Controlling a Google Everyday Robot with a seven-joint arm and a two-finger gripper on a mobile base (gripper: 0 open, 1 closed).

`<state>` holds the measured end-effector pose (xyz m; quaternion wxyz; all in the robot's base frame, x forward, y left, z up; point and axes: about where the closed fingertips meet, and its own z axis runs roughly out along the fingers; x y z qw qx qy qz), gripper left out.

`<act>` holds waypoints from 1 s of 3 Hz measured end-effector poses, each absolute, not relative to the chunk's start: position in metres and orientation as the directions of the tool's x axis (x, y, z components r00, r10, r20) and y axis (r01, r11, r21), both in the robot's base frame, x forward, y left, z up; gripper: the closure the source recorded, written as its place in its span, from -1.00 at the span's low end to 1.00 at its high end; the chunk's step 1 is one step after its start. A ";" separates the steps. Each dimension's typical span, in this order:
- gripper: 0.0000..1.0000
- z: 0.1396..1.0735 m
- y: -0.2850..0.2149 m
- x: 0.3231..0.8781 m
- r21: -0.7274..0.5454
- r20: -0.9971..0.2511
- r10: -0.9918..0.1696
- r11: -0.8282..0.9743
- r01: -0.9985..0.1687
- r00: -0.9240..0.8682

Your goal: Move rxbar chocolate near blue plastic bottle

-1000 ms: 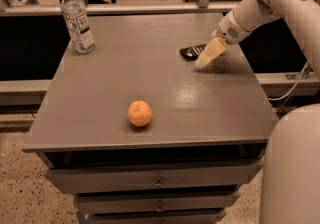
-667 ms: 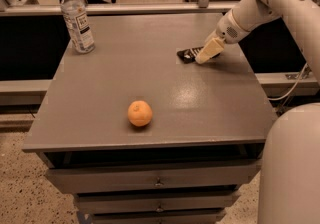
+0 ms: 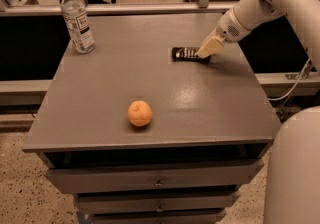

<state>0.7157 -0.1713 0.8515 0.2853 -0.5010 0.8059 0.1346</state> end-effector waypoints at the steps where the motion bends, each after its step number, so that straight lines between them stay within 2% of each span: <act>1: 1.00 0.865 -0.167 0.702 -0.081 -0.602 -0.739 0.434 -0.897 -0.303; 2: 1.00 0.887 -0.163 0.689 -0.099 -0.614 -0.743 0.407 -0.908 -0.266; 3: 0.65 0.904 -0.159 0.677 -0.106 -0.621 -0.750 0.369 -0.924 -0.228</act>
Offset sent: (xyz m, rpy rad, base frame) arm -0.0481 0.0093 0.0738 0.0188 -0.0835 0.0961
